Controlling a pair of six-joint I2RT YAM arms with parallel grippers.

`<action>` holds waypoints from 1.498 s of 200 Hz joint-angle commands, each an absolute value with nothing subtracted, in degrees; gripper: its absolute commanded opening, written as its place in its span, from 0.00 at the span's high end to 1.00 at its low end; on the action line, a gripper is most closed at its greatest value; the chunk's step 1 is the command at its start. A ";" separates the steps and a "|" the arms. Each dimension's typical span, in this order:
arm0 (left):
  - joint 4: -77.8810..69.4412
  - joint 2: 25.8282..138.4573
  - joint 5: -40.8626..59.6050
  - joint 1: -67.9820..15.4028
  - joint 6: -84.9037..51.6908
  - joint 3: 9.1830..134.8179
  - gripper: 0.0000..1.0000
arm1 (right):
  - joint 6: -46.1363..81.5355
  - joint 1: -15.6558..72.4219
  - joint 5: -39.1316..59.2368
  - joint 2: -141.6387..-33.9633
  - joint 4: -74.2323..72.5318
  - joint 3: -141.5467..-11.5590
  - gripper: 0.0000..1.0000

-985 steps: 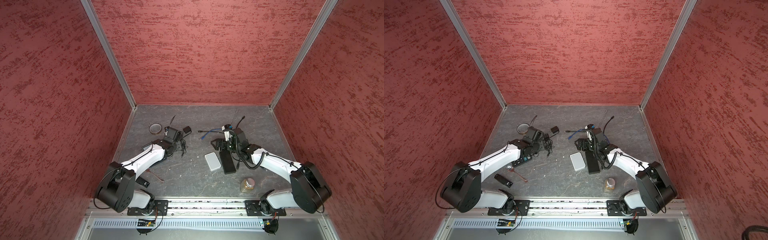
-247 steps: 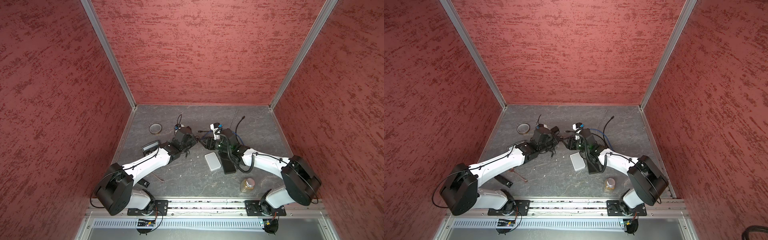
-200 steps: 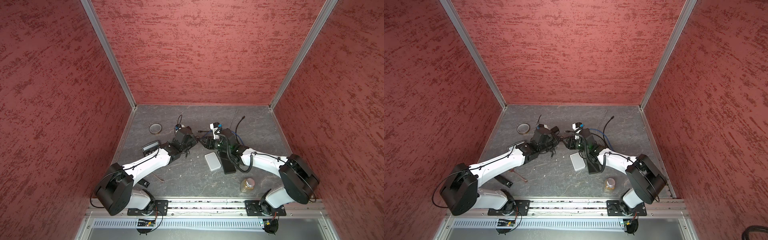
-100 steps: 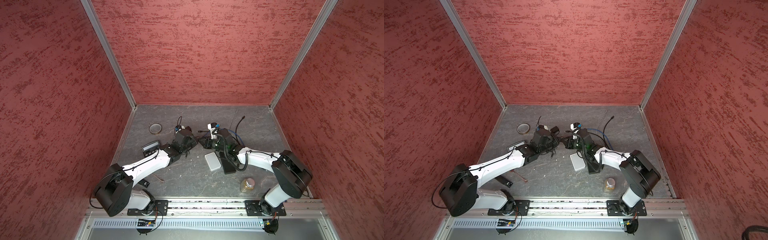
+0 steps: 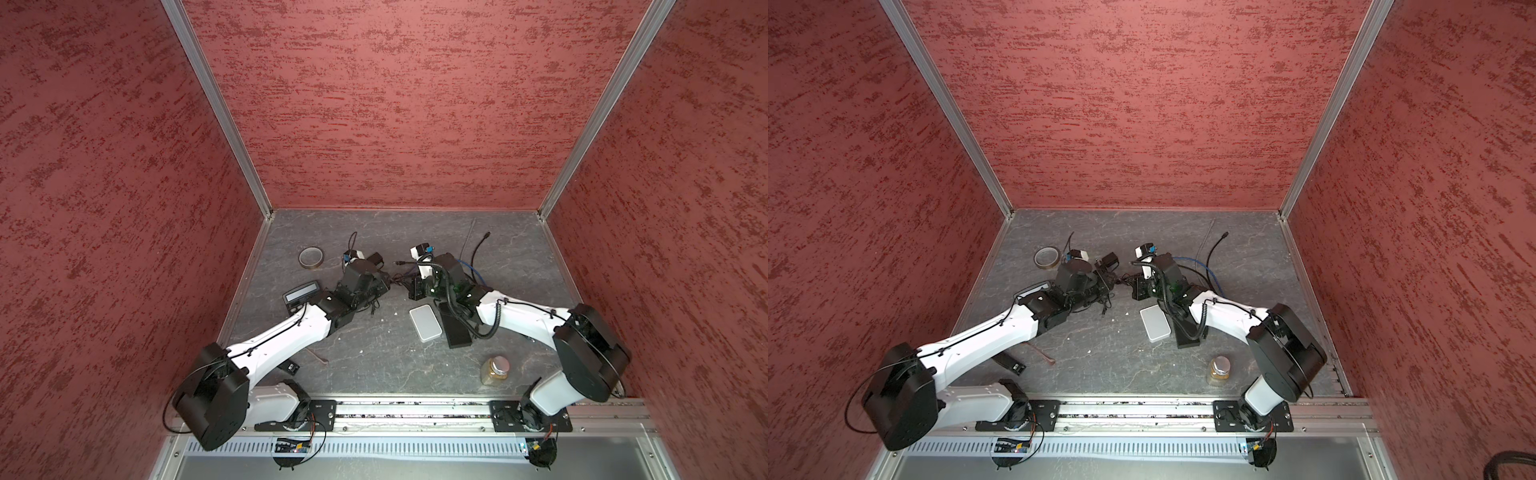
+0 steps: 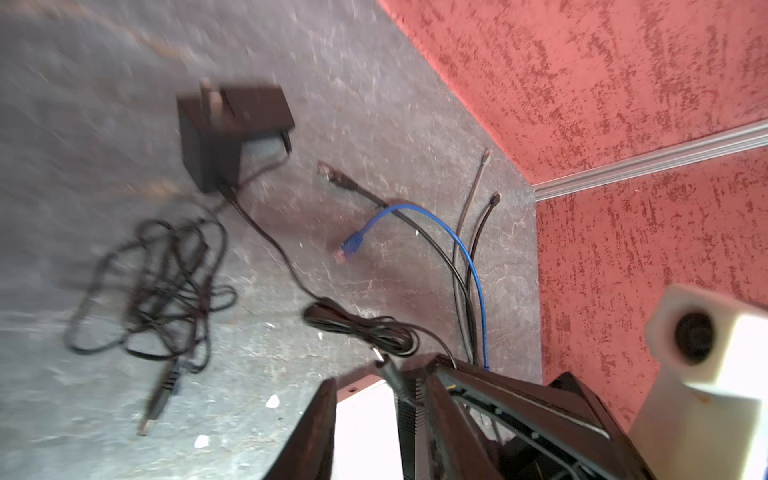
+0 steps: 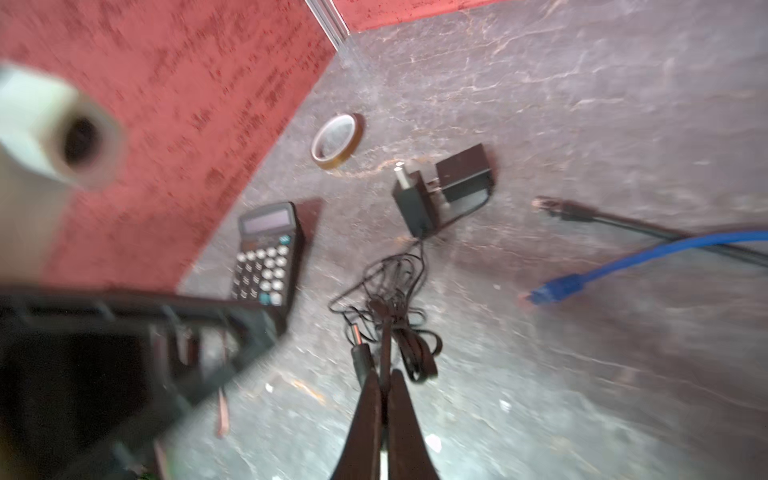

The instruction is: Insert the plug into the switch port

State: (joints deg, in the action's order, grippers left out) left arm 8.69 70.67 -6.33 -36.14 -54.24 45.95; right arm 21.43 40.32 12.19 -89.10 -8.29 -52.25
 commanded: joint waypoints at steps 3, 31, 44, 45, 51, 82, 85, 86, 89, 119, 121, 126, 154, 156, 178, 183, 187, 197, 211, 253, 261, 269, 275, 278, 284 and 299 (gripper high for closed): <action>12.57 67.30 -6.24 -33.63 -47.51 45.59 0.59 | 6.76 40.52 12.37 -84.91 -0.96 -52.64 1.00; 13.11 67.51 -3.23 -33.22 -37.74 47.09 0.54 | 0.73 40.52 18.80 -82.35 -0.48 -51.03 1.00; 12.76 68.48 -1.16 -33.22 -33.66 47.34 0.53 | -1.14 40.49 21.71 -81.28 -0.55 -50.55 1.00; 12.71 68.52 -0.98 -33.27 -33.31 47.35 0.52 | -1.32 40.50 21.97 -81.20 -0.54 -50.46 1.00; 12.17 68.77 -0.20 -33.51 -31.42 47.24 0.51 | -1.98 40.47 23.20 -80.90 -0.61 -50.26 1.00; 7.33 68.21 1.36 -35.95 -22.64 44.86 0.49 | -4.56 40.52 26.70 -79.73 -1.14 -49.46 1.00; 6.78 68.06 1.47 -36.03 -22.03 44.53 0.49 | -4.74 40.54 26.87 -79.72 -1.03 -49.46 1.00; 6.69 68.00 1.57 -36.03 -21.83 44.41 0.49 | -4.79 40.53 26.88 -79.72 -1.00 -49.51 1.00; 6.07 67.80 1.69 -36.10 -21.41 44.14 0.49 | -4.91 40.52 26.89 -79.72 -0.86 -49.63 1.00; 2.87 65.73 0.53 -35.99 -19.14 42.24 0.48 | -4.92 40.40 25.34 -79.81 0.27 -52.17 1.00; 2.80 65.61 0.40 -35.96 -19.02 42.24 0.48 | -4.92 40.36 25.16 -79.76 0.38 -52.46 1.00; 2.70 65.33 0.05 -35.86 -18.82 42.19 0.48 | -4.84 40.38 24.62 -79.67 0.57 -53.19 1.00; 3.20 63.54 -3.71 -35.42 -19.05 42.06 0.48 | -5.51 40.37 22.77 -78.28 1.87 -57.30 1.00; 3.24 63.43 -3.98 -35.37 -19.13 42.04 0.48 | -5.68 40.37 22.85 -78.08 2.03 -57.59 1.00; 3.65 62.03 -6.16 -34.55 -20.05 41.35 0.49 | -5.95 40.42 23.05 -77.16 2.68 -61.11 1.00; 3.80 61.65 -6.51 -34.30 -20.25 41.15 0.49 | -5.98 40.43 23.45 -77.06 2.91 -61.91 1.00; 3.91 61.35 -6.71 -34.15 -20.46 41.12 0.49 | -5.98 40.39 23.82 -77.12 3.01 -62.55 1.00; 4.21 60.56 -7.28 -33.64 -20.99 40.74 0.49 | -5.88 40.39 24.70 -77.36 3.38 -64.01 1.00; 4.27 59.44 -7.30 -32.99 -21.44 40.12 0.48 | -6.06 40.39 26.40 -78.20 4.48 -65.69 1.00; 3.96 56.56 -3.84 -32.67 -18.21 38.60 0.47 | -8.60 40.43 31.77 -79.72 6.47 -63.68 1.00; 3.93 56.24 -2.94 -32.66 -17.53 38.30 0.47 | -8.85 40.43 32.16 -79.81 6.33 -62.61 1.00; 3.49 55.83 -1.43 -32.65 -16.57 37.80 0.47 | -9.07 40.43 32.23 -79.90 6.24 -61.60 1.00; 2.93 55.64 -0.04 -32.61 -15.98 37.43 0.47 | -9.40 40.41 32.46 -80.02 6.41 -61.03 1.00; 2.59 55.48 0.66 -32.65 -15.70 37.18 0.47 | -9.49 40.40 32.56 -80.06 6.54 -60.66 1.00; 1.92 55.23 2.05 -32.66 -15.22 36.70 0.47 | -9.79 40.43 32.74 -80.17 6.66 -59.99 1.00; 0.09 55.28 5.70 -32.68 -14.13 35.77 0.47 | -10.41 40.43 32.91 -80.07 6.61 -58.25 1.00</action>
